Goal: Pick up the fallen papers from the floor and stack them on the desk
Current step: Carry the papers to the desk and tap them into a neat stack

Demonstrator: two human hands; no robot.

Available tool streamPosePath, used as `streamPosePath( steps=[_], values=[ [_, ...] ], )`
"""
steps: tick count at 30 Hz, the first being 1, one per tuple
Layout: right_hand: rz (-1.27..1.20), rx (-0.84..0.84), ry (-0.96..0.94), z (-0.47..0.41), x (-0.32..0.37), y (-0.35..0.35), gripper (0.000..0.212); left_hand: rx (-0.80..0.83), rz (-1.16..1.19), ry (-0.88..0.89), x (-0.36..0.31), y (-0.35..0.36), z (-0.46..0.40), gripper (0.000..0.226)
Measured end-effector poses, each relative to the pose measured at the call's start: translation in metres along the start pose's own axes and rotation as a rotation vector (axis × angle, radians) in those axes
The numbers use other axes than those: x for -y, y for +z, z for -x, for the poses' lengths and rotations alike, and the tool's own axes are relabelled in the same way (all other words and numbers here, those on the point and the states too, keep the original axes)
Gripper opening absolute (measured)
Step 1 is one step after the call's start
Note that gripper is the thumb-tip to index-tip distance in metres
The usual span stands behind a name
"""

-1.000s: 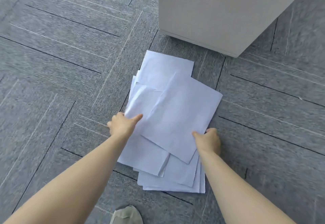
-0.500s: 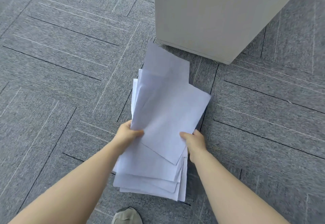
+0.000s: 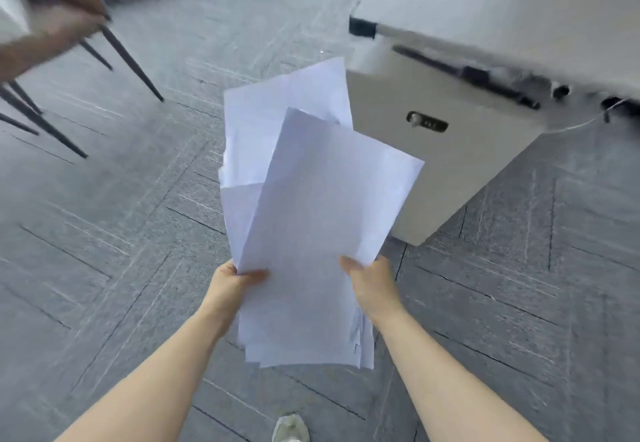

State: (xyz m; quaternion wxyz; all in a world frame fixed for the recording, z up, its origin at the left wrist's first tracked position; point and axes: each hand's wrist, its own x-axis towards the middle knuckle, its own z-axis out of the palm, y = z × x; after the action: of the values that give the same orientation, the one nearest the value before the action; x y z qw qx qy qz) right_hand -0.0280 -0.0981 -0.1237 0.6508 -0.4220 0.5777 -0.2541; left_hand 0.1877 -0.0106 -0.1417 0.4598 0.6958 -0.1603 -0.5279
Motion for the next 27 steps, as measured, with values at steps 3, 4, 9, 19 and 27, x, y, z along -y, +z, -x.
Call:
streamPosePath(
  steps=[3, 4, 9, 19, 27],
  values=[
    [0.018, -0.031, -0.165, 0.049, 0.119, -0.008, 0.030, 0.054, 0.014, 0.150, -0.118, 0.007, 0.044, 0.031],
    [0.021, -0.050, -0.203, 0.063, 0.154, -0.013, 0.026, 0.062, 0.028, 0.197, -0.155, 0.011, 0.056, 0.029],
    [0.032, -0.208, -0.377, 0.119, 0.311, -0.047, 0.018, 0.130, 0.005, 0.432, -0.327, 0.055, 0.099, 0.026],
    [-0.112, -0.487, -0.622, 0.122, 0.437, -0.162, 0.014, 0.226, 0.109, 0.611, -0.467, 0.242, 0.113, 0.024],
    [-0.185, -0.468, -0.555, 0.002, 0.454, -0.284, 0.022, 0.242, -0.004, 0.521, -0.489, 0.378, 0.013, 0.035]
  ],
)
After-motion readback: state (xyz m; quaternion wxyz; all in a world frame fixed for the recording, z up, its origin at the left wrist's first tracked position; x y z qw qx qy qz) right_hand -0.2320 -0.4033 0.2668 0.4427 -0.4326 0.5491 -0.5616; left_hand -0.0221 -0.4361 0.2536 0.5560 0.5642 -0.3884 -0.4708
